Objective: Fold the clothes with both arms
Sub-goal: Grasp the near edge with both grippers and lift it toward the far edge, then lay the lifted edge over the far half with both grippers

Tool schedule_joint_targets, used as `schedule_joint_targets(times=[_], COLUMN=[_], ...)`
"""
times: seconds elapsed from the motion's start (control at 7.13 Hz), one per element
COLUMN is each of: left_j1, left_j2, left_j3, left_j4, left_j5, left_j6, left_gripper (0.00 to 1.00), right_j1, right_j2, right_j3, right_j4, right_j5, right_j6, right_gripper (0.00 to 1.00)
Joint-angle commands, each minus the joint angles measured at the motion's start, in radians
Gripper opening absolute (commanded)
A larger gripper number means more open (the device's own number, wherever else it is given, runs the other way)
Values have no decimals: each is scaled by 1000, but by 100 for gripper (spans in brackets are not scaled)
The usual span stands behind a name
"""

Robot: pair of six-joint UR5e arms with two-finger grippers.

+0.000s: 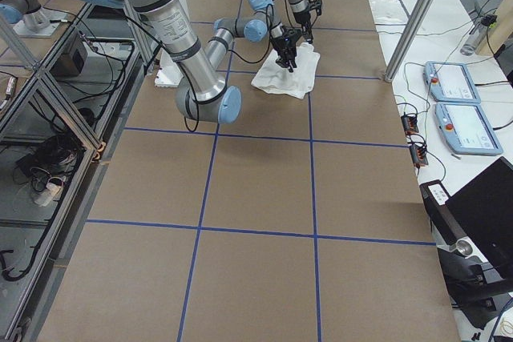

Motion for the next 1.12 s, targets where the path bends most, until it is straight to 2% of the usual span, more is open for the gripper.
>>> schedule_joint_targets(times=[0.0,0.42,0.7,0.98], left_j1=[-16,143,142,30], left_j2=[98,96,47,-42], left_j3=[-70,-31,44,136], left_j4=[-4,-6,-7,-12], left_j5=[-25,53,56,55], left_j6=[60,30,28,20], left_gripper=[100,100,100,100], right_j1=[12,4,4,4], right_j2=[-3,-4,-6,-7], right_j3=[24,26,26,26], right_j4=[-2,0,0,2], right_j5=[25,20,20,20], right_j6=[-34,-34,-36,-36], right_gripper=[100,100,100,100])
